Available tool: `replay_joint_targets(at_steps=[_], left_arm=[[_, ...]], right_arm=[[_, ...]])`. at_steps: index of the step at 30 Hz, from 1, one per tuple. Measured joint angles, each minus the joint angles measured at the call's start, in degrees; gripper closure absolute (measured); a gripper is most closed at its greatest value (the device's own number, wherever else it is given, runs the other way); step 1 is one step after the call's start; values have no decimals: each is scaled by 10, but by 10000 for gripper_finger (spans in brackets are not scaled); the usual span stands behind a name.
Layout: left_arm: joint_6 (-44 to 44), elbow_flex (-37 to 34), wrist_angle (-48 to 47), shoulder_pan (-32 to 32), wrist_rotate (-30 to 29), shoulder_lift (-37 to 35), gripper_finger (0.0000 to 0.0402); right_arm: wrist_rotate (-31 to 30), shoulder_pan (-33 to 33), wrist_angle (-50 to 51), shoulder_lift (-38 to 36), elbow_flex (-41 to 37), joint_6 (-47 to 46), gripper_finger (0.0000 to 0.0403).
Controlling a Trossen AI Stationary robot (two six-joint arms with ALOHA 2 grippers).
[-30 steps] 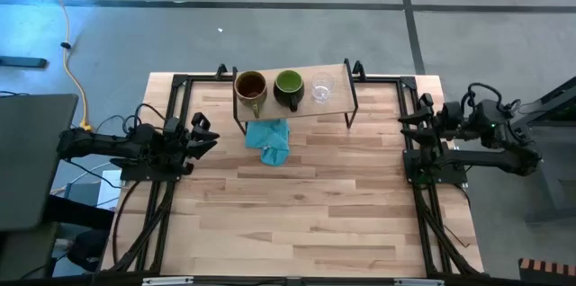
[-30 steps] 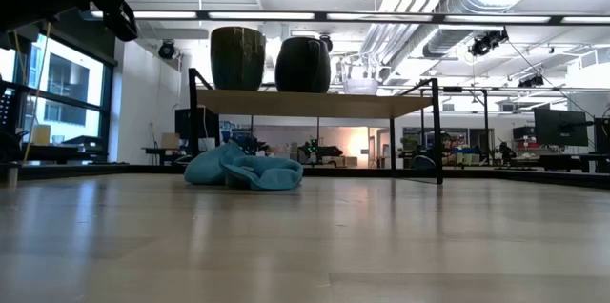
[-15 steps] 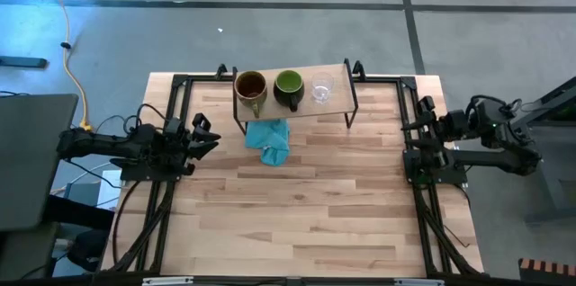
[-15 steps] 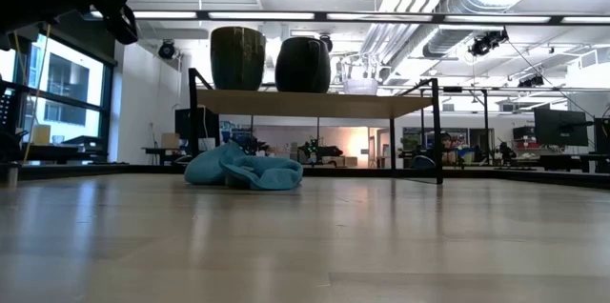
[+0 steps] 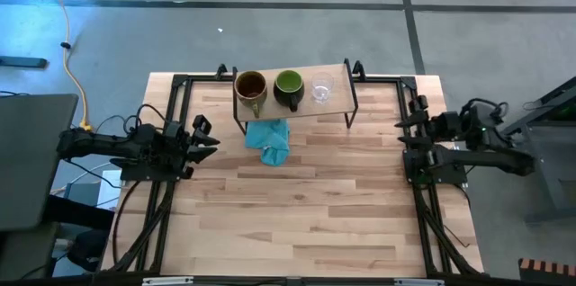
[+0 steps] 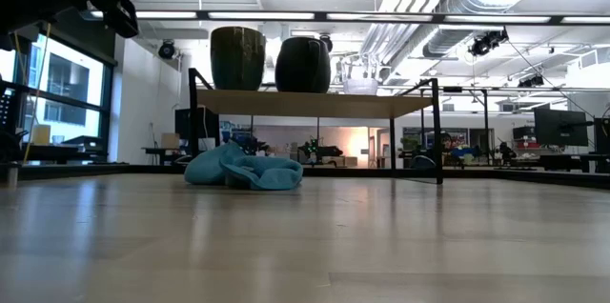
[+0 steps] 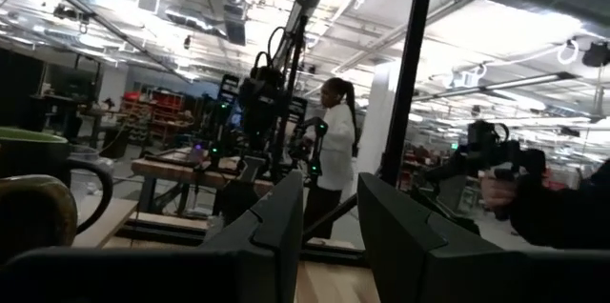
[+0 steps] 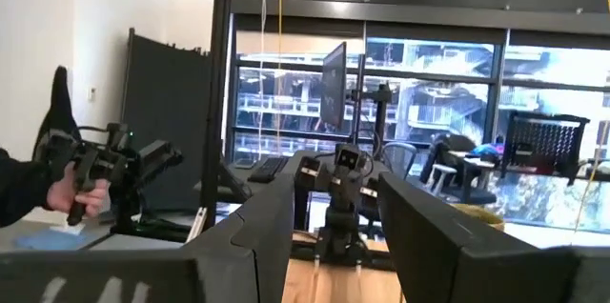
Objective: Stack small to large cups/mugs on shelf
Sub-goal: Return to Home Position
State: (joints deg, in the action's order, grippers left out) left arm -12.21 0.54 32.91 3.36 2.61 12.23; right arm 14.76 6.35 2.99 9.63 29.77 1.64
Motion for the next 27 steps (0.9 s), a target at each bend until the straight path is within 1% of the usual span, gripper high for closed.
replay_joint_targets(at_steps=[11, 16, 24, 27], left_arm=[[2, 0, 3, 0, -5, 0, 311], [0, 0, 3, 0, -5, 0, 311], [-2, 0, 5, 0, -5, 0, 311], [-2, 0, 5, 0, -5, 0, 311]], right_arm=[[-8, 0, -92, 0, -70, -40, 258], [-7, 0, -180, 0, -118, -58, 258], [-7, 0, -361, 1, -207, -106, 258], [-8, 0, -385, 1, -221, -110, 258]])
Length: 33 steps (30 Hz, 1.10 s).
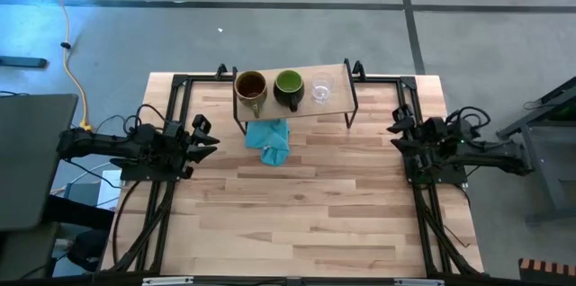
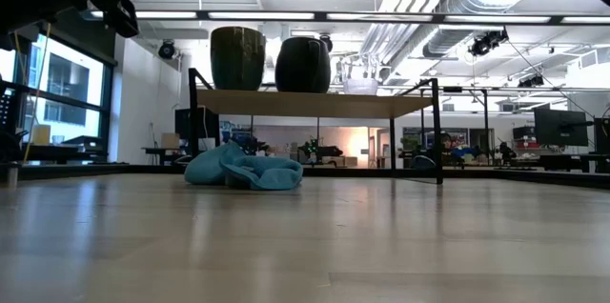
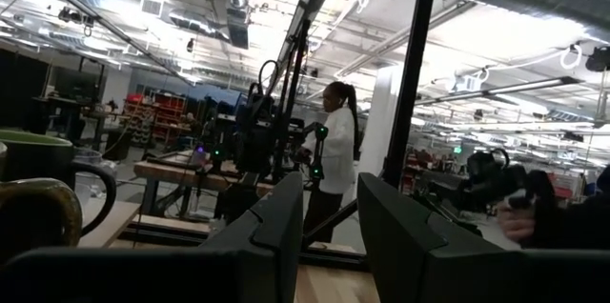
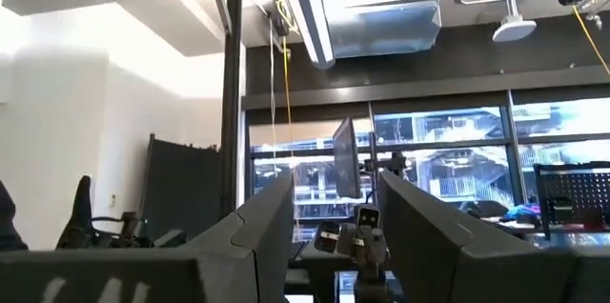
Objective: Stack small to large cups/mugs on shelf
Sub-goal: Return to Home Position
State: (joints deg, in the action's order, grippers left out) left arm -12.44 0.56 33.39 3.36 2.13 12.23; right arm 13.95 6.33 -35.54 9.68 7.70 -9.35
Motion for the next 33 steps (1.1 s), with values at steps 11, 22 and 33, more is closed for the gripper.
replay_joint_targets(at_steps=[11, 22, 33], left_arm=[[1, 0, -2, 0, -2, 0, 311], [2, 0, -5, 0, -2, 0, 311], [6, 0, -5, 0, 9, 0, 311]], right_arm=[[-4, 0, 71, 0, -2, 6, 258], [-5, 0, 21, 0, -59, -4, 258], [-15, 0, -2, -1, -71, 6, 258]])
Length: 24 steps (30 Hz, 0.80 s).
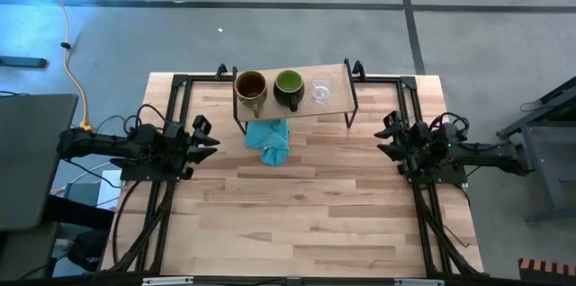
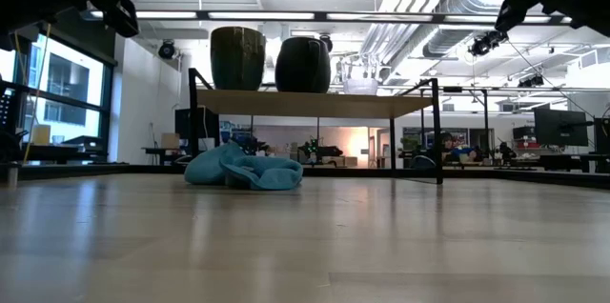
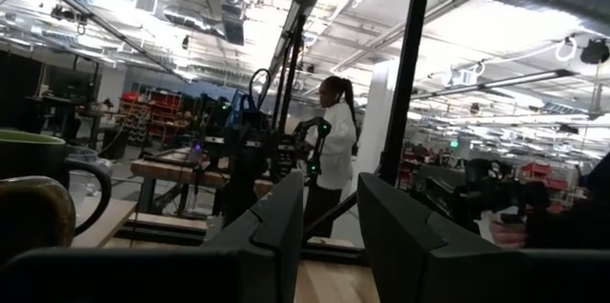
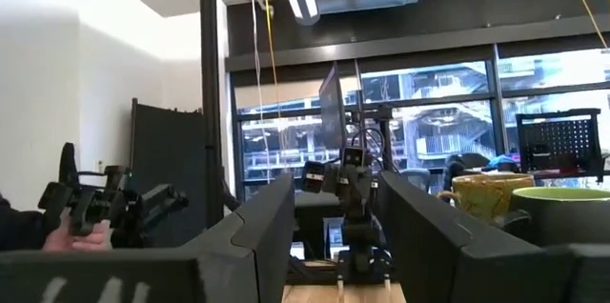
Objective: Stack small to large cups/mugs on shelf
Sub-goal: Return to Home Position
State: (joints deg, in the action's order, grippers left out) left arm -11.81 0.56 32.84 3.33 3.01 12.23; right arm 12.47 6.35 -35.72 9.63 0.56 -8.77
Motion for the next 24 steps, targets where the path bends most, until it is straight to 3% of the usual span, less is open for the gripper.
replay_joint_targets(at_steps=[7, 15, 24], left_arm=[[26, 0, -27, 0, 58, 0, 311], [36, 0, -99, 0, 66, 0, 311], [142, 0, -18, 0, 87, -17, 311]], right_arm=[[-25, 0, 29, 0, 0, 6, 258], [-32, 0, 43, 0, 0, 2, 258], [-32, 0, 38, 0, 0, 2, 258]])
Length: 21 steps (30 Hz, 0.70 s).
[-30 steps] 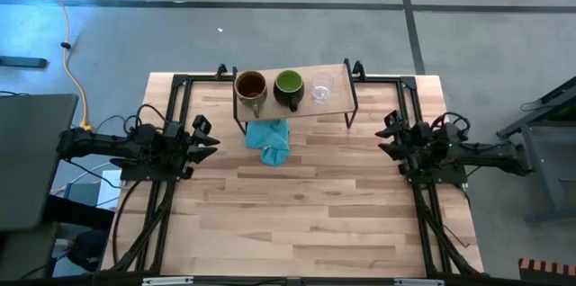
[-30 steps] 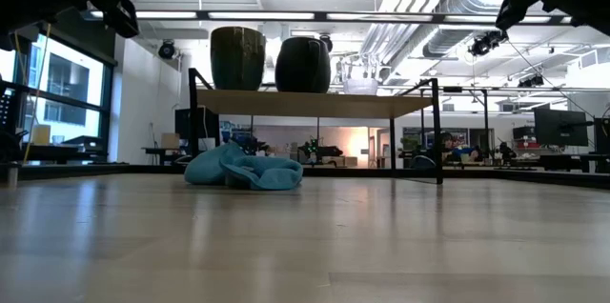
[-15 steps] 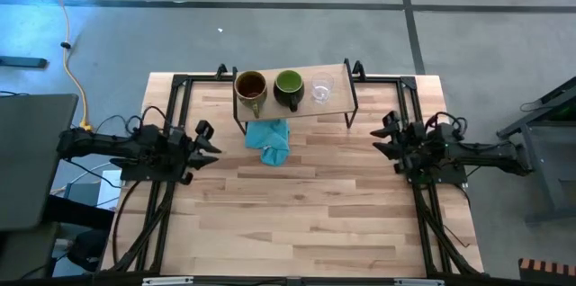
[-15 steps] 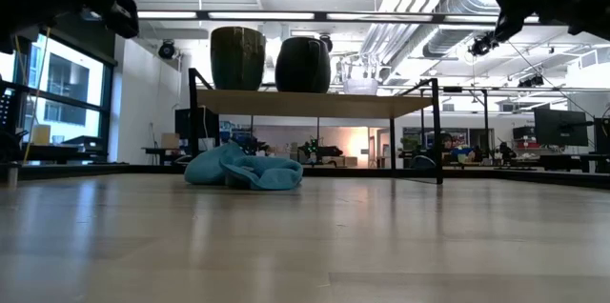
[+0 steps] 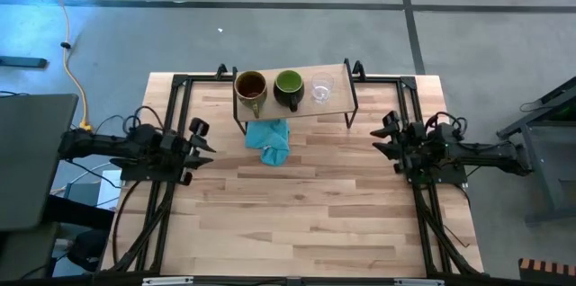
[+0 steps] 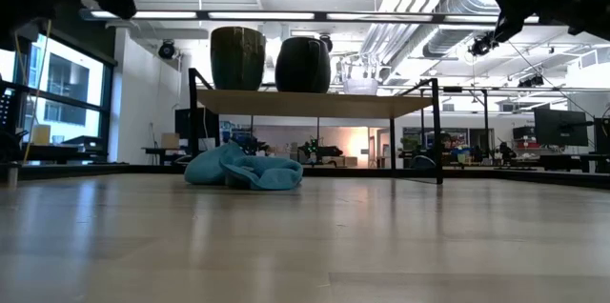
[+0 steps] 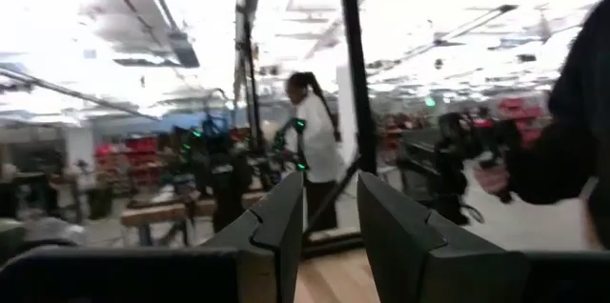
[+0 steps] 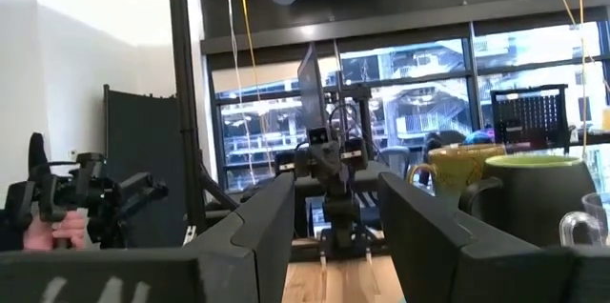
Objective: Stack small to large cups/mugs on shelf
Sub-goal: Return to Home Position
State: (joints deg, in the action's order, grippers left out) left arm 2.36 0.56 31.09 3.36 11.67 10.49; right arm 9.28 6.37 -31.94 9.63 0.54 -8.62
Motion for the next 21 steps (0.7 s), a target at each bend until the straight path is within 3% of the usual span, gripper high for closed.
replay_joint_targets(at_steps=[6, 21], left_arm=[[-7, 0, -108, 0, -18, -103, 311], [-13, 0, -117, 0, -1, -102, 311]], right_arm=[[24, 0, -49, -5, 0, 26, 258], [34, 0, -11, -52, 0, 48, 258]])
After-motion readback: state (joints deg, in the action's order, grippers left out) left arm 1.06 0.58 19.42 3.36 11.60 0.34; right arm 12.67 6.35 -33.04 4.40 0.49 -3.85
